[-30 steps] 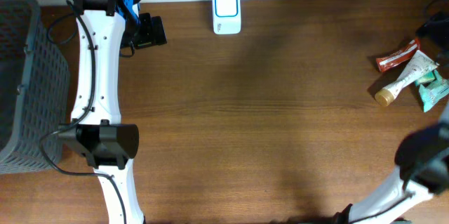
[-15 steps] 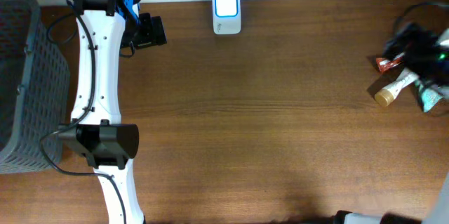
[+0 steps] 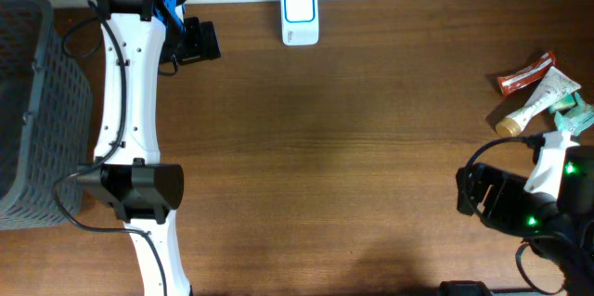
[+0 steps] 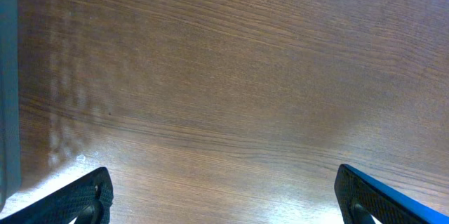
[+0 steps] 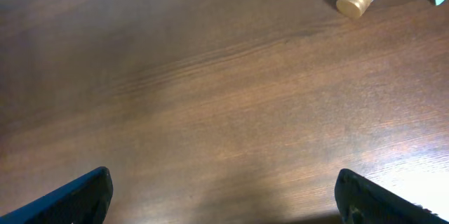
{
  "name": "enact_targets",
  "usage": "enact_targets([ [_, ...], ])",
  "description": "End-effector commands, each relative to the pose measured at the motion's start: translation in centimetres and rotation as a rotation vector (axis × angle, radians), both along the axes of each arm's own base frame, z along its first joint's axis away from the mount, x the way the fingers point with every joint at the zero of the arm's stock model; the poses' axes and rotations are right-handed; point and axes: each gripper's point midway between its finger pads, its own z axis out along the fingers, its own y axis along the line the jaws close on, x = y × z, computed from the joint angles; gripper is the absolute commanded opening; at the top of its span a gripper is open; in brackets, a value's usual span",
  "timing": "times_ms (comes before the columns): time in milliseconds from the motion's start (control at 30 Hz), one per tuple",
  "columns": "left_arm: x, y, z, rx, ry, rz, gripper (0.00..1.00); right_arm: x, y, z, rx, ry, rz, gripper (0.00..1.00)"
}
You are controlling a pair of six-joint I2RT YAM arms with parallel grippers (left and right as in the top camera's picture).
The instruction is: Scan the item barcode
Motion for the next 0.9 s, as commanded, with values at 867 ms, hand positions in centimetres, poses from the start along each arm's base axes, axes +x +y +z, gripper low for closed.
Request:
enact_targets([
  [867, -0.1, 0.1, 0.8, 0.006, -0.021, 0.000, 0.99, 1.6, 2.8, -5.7, -0.094, -0.198, 0.344, 0.99],
])
